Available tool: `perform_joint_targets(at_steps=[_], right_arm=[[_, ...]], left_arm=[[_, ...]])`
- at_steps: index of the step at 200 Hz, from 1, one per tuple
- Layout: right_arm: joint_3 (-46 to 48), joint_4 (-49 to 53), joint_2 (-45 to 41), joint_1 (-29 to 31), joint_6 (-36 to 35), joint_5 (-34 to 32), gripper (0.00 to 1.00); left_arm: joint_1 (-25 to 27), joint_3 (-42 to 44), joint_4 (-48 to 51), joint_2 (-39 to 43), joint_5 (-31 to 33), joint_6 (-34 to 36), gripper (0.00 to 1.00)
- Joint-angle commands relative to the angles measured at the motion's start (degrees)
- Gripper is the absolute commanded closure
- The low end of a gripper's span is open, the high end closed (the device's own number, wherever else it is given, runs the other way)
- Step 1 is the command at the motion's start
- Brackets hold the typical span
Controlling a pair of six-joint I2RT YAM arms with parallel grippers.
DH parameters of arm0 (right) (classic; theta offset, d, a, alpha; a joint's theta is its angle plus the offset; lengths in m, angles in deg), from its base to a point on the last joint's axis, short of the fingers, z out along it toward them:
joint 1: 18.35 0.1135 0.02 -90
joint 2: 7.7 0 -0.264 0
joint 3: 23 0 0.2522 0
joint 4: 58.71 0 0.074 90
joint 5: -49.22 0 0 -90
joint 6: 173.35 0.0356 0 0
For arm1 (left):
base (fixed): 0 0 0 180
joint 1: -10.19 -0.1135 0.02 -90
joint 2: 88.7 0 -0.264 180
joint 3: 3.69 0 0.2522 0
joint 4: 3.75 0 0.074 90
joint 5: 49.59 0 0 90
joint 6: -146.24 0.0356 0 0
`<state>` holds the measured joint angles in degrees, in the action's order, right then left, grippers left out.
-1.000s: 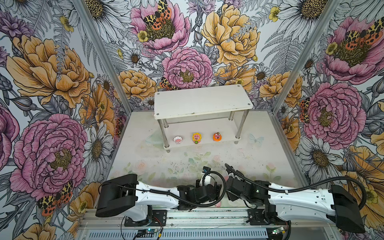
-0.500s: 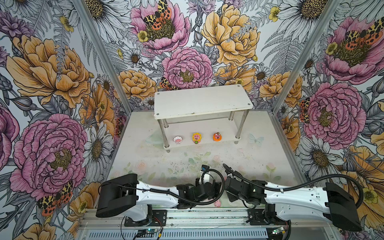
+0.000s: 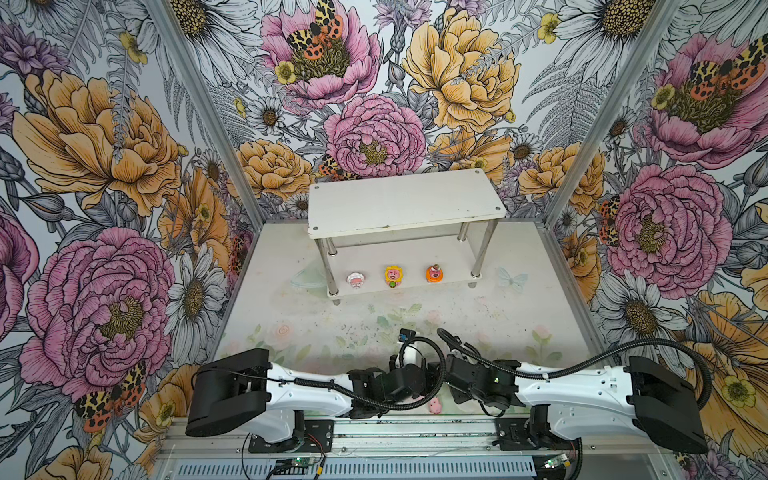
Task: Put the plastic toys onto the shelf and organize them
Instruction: 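Lift the pink pig with the right gripper and carry it over the top shelf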
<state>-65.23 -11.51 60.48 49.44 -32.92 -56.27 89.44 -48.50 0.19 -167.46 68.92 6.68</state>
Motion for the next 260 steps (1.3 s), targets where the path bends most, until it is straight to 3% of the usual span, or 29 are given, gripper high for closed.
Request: perform_joint_targets(at_steps=[1, 48, 116, 139, 172, 215, 260], right_arm=[[-2.2, -1.5, -0.7, -0.3, -0.2, -1.4, 0.75], [-7.1, 4.3, -4.8, -1.5, -7.8, 2.1, 0.90], [-31.2, 23.4, -7.8, -7.2, -23.3, -6.8, 0.94], [-41.2, 27.9, -7.3, -12.2, -28.2, -11.1, 0.94], [-52.8, 29.1, -4.7, -22.0, -34.9, -10.5, 0.93], [-68.7, 30.0, 4.5, -35.9, -39.8, -1.3, 0.90], [-86.3, 33.3, 17.5, -44.0, -40.6, 4.2, 0.91]], left_arm=[[-0.4, 1.5, -2.0, 2.4, 1.2, -0.3, 0.18], [-0.4, 4.7, -1.6, 7.5, 2.5, -1.1, 0.18], [-0.4, 9.2, 4.3, 17.5, 6.4, -3.0, 0.18], [-0.4, 11.5, 4.3, 21.2, 7.0, -3.6, 0.18], [-0.4, 13.2, 6.0, 24.8, 7.6, -3.9, 0.17], [-1.5, 13.1, 8.5, 25.5, 8.1, -3.5, 0.16], [-5.0, 13.1, 9.8, 26.5, 6.4, -2.5, 0.15]])
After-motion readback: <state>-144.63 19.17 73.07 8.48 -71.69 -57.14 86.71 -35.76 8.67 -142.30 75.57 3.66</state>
